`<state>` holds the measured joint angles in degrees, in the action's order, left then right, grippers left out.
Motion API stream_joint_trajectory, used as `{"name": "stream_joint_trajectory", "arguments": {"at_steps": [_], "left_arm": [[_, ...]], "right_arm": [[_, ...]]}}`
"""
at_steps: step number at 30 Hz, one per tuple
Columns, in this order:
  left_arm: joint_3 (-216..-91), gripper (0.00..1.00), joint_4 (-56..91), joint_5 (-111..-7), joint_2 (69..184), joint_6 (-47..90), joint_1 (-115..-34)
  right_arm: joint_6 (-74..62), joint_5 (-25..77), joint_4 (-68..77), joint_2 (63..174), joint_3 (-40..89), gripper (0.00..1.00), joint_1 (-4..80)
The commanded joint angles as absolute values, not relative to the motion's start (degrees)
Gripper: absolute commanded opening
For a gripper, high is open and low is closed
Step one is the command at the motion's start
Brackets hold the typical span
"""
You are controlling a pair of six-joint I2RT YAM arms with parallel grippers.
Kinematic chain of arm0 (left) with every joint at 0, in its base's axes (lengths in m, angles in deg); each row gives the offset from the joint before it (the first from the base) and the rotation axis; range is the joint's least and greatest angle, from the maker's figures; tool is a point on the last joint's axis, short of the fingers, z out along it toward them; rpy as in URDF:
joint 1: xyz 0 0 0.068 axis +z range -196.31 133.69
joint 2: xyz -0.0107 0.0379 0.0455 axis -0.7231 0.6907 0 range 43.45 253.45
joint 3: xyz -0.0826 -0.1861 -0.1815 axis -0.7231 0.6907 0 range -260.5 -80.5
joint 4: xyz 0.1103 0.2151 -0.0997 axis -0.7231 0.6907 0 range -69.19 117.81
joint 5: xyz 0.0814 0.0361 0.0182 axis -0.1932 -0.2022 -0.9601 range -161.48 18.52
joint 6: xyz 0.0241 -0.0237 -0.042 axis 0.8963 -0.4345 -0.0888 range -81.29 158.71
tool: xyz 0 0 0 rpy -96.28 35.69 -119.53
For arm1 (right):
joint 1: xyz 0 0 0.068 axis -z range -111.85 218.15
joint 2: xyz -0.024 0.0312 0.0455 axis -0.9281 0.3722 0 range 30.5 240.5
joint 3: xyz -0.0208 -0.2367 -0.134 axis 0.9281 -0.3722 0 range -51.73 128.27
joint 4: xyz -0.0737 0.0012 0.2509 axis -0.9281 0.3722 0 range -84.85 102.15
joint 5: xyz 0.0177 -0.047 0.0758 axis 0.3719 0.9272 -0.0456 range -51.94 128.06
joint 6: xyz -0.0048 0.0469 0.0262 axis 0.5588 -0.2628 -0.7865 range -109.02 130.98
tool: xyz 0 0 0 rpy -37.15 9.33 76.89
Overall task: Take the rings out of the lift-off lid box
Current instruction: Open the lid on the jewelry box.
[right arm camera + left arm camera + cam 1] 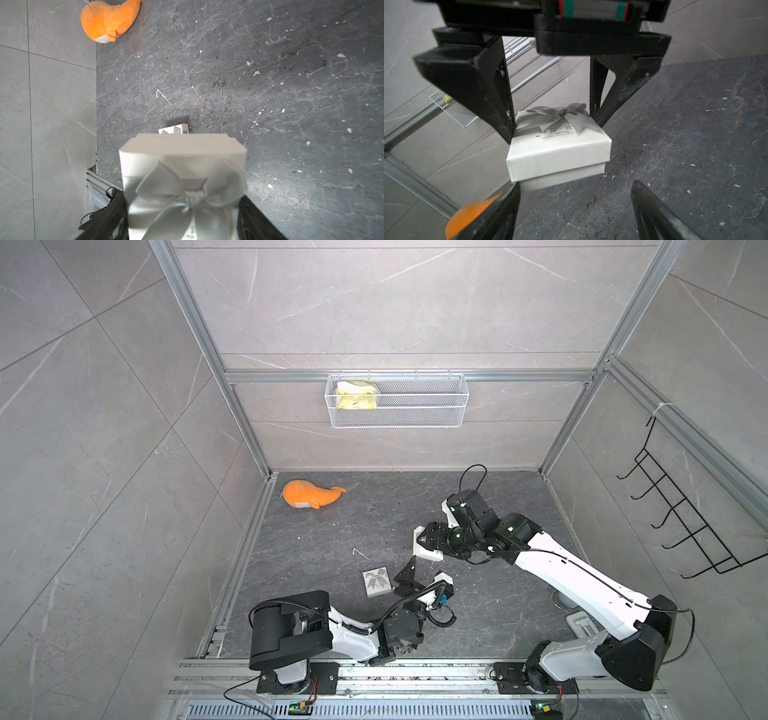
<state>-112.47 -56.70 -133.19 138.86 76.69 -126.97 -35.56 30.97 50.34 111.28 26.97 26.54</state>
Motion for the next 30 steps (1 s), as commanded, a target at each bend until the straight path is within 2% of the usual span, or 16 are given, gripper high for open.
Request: {"name": "stream_joint_trajectory", "arguments": {"at_steps": [1,8,15,30], "left_arm": [[-114.34,0.85,-60.31,-136.31,135.32,77.22,-124.62],[-114.47,0.88,-60.33,-135.05,132.00,78.52,-123.92],[-116.62,0.89,-60.27,-135.05,136.80,80.08,-123.92],[-119.43,0.91,-60.21,-134.84,139.30,81.01,-123.26]], "right_arm": [[-35.31,28.45,54.67,110.41,27.10,0.69,25.61],[-35.94,27.88,53.82,109.55,26.76,0.68,26.36],[-36.50,25.60,52.46,109.34,26.30,0.68,26.40],[-36.93,24.05,51.82,107.84,26.14,0.68,26.39]]}}
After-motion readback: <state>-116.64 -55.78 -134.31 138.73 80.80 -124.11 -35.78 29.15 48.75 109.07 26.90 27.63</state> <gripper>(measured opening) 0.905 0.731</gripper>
